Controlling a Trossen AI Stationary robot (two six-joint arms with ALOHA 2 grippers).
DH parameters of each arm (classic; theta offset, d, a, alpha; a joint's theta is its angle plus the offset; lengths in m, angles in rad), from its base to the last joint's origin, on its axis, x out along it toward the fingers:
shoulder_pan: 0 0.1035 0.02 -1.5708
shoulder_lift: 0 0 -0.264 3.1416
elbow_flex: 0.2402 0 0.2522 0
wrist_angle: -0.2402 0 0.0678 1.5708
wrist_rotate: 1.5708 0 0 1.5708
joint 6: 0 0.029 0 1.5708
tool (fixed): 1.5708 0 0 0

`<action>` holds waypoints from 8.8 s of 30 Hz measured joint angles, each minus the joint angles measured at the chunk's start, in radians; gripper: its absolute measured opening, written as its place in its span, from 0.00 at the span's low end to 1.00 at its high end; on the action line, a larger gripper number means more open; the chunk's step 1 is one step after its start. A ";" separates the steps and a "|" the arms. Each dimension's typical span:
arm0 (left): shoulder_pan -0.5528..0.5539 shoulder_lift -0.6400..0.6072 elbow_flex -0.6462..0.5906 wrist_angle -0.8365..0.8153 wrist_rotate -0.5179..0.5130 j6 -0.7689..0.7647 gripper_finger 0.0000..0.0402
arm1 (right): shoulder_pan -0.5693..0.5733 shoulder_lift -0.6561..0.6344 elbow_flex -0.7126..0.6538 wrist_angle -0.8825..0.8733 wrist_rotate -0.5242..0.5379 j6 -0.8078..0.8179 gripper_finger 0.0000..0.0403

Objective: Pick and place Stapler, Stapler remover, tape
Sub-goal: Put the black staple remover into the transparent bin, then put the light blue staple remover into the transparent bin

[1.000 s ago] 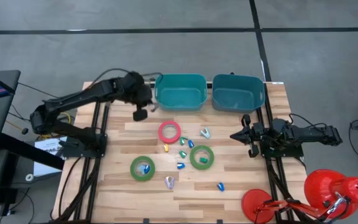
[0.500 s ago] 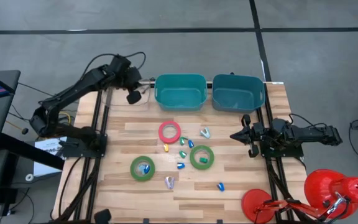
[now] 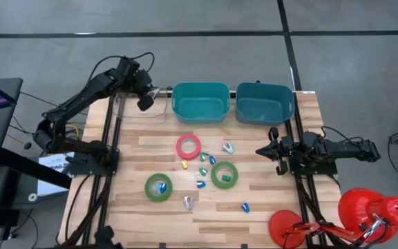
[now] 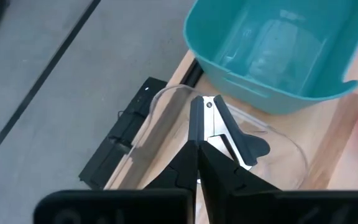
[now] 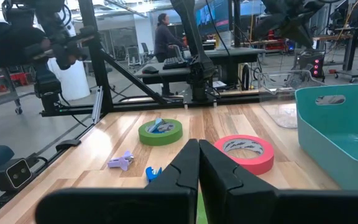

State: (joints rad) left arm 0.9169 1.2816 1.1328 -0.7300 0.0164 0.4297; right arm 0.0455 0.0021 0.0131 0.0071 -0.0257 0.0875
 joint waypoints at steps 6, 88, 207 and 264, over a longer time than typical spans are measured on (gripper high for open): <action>0.000 0.000 0.000 0.001 -0.050 0.000 0.01 | 0.000 0.000 0.000 0.000 0.000 0.000 0.00; -1.020 0.000 0.000 0.011 0.184 -0.467 0.23 | 0.000 0.000 0.000 0.000 0.000 0.000 0.00; -1.121 0.386 -0.132 -0.086 0.343 -0.330 0.41 | 0.000 0.000 0.000 0.000 0.000 0.000 0.00; -1.109 0.373 -0.132 -0.113 0.376 -0.341 0.01 | 0.000 0.000 0.000 0.000 0.000 0.000 0.00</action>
State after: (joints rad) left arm -0.1916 1.6542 1.0008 -0.8429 0.3927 0.0891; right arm 0.0455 0.0018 0.0129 0.0073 -0.0259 0.0872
